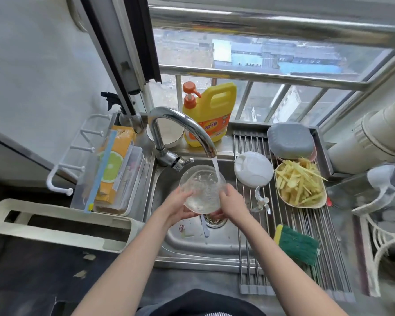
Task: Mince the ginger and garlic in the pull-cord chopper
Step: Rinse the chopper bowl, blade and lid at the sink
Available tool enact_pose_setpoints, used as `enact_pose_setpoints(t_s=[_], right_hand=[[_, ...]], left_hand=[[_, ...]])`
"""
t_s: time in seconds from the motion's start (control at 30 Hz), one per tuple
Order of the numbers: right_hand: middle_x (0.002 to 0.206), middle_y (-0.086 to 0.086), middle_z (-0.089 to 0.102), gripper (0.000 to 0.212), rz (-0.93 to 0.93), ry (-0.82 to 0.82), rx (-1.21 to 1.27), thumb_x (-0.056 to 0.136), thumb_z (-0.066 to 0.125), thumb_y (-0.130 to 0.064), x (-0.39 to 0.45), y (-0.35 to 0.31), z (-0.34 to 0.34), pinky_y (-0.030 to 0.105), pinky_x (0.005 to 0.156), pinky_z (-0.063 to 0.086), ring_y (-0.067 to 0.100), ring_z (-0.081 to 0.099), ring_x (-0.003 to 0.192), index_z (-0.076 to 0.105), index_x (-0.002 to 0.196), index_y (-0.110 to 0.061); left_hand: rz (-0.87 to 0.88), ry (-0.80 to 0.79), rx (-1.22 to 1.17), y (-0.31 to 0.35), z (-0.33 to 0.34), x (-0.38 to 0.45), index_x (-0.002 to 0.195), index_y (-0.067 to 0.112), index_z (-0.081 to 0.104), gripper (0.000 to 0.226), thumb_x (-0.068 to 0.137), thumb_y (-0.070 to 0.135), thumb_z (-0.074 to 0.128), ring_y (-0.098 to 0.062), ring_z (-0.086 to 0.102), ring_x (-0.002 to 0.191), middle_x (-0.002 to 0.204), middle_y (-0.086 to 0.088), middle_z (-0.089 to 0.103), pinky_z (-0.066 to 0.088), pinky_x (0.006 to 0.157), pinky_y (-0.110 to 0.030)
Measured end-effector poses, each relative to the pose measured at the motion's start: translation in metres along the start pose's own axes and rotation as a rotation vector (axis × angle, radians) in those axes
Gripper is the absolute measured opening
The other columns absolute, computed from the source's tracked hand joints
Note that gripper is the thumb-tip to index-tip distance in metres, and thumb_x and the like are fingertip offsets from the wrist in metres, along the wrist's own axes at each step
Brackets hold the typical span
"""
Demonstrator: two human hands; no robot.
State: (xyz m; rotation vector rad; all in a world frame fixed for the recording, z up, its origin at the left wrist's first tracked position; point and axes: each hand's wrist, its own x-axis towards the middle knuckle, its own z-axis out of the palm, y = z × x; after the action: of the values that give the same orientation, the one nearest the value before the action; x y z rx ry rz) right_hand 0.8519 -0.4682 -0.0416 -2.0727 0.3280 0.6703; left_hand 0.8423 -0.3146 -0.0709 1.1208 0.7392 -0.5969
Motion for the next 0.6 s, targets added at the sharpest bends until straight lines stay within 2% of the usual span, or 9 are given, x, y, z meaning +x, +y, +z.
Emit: enact_pose_setpoints(t_s=[0.07, 0.13, 0.17, 0.23, 0.3, 0.37, 0.43, 0.5, 0.6], right_hand=[[0.098, 0.013, 0.055, 0.023, -0.087, 0.072, -0.195, 0.097, 0.034, -0.014, -0.003, -0.010, 0.000, 0.010, 0.042, 0.036, 0.010, 0.053, 0.061, 0.049, 0.110, -0.002], [0.097, 0.020, 0.060, 0.023, -0.057, 0.066, -0.251, 0.094, 0.035, -0.011, 0.001, -0.015, -0.001, 0.022, 0.055, 0.041, 0.026, 0.063, 0.072, 0.047, 0.111, 0.000], [0.088, 0.022, 0.063, 0.025, 0.014, 0.032, -0.166, 0.093, 0.034, -0.009, 0.005, -0.015, -0.002, 0.025, 0.056, 0.044, 0.031, 0.066, 0.068, 0.047, 0.111, 0.001], [0.059, 0.020, 0.060, 0.029, 0.235, -0.102, 0.055, 0.091, 0.028, -0.002, 0.011, -0.010, -0.005, 0.026, 0.041, 0.047, 0.025, 0.061, 0.040, 0.046, 0.113, 0.005], [0.062, 0.021, 0.058, 0.025, 0.402, -0.228, 0.281, 0.095, 0.025, 0.001, 0.010, -0.002, -0.007, 0.024, 0.034, 0.048, 0.019, 0.057, 0.032, 0.041, 0.114, 0.004], [0.069, 0.022, 0.062, 0.022, 0.462, -0.272, 0.479, 0.100, 0.026, -0.002, 0.007, 0.005, -0.003, 0.024, 0.038, 0.052, 0.019, 0.062, 0.039, 0.036, 0.119, 0.000], [0.084, 0.024, 0.065, 0.030, 0.386, -0.261, 0.630, 0.101, 0.032, -0.008, 0.007, 0.013, 0.006, 0.028, 0.046, 0.057, 0.024, 0.068, 0.053, 0.032, 0.131, -0.008], [0.111, 0.015, 0.057, 0.040, 0.209, -0.160, 0.643, 0.101, 0.038, -0.013, 0.009, 0.018, 0.012, 0.033, 0.056, 0.060, 0.030, 0.071, 0.069, 0.027, 0.136, -0.030], [0.119, 0.002, 0.048, 0.068, -0.127, 0.107, 0.310, 0.091, 0.043, -0.001, 0.010, 0.019, 0.008, 0.047, 0.071, 0.059, 0.032, 0.068, 0.081, 0.024, 0.137, -0.048]], left_hand=[[-0.074, -0.018, -0.072, -0.003, 0.002, -0.003, 0.126, 0.012, 0.053, 0.031, 0.099, 0.025, 0.047, -0.022, 0.069, 0.080, 0.102, -0.009, 0.069, 0.056, 0.053, -0.028], [-0.138, -0.080, -0.123, -0.002, 0.008, -0.006, 0.113, 0.004, 0.056, 0.024, 0.100, 0.022, 0.045, -0.024, 0.069, 0.073, 0.091, -0.013, 0.069, 0.055, 0.050, -0.024], [-0.176, -0.097, -0.094, -0.001, 0.011, -0.006, 0.109, 0.004, 0.055, 0.020, 0.100, 0.019, 0.045, -0.026, 0.069, 0.072, 0.093, -0.015, 0.067, 0.056, 0.051, -0.023], [-0.250, -0.071, 0.066, 0.005, 0.009, -0.004, 0.119, 0.004, 0.045, 0.027, 0.097, 0.020, 0.050, -0.030, 0.070, 0.076, 0.113, -0.016, 0.058, 0.059, 0.063, -0.026], [-0.247, 0.006, 0.268, 0.014, 0.004, -0.002, 0.129, 0.012, 0.036, 0.040, 0.095, 0.025, 0.053, -0.031, 0.069, 0.069, 0.127, -0.017, 0.045, 0.059, 0.055, -0.028], [-0.147, 0.077, 0.380, 0.025, 0.002, -0.002, 0.129, 0.015, 0.042, 0.042, 0.093, 0.028, 0.058, -0.029, 0.069, 0.059, 0.128, -0.014, 0.045, 0.057, 0.048, -0.028], [-0.008, 0.076, 0.423, 0.031, 0.000, -0.002, 0.126, 0.020, 0.049, 0.038, 0.091, 0.026, 0.062, -0.027, 0.068, 0.065, 0.121, -0.006, 0.051, 0.059, 0.051, -0.031], [0.089, 0.079, 0.400, 0.033, -0.002, 0.000, 0.131, 0.025, 0.047, 0.045, 0.089, 0.023, 0.064, -0.027, 0.065, 0.079, 0.120, -0.004, 0.054, 0.060, 0.056, -0.036], [0.065, 0.059, 0.304, 0.031, -0.004, 0.003, 0.138, 0.026, 0.041, 0.051, 0.091, 0.023, 0.062, -0.028, 0.065, 0.084, 0.128, -0.007, 0.052, 0.060, 0.062, -0.040]])
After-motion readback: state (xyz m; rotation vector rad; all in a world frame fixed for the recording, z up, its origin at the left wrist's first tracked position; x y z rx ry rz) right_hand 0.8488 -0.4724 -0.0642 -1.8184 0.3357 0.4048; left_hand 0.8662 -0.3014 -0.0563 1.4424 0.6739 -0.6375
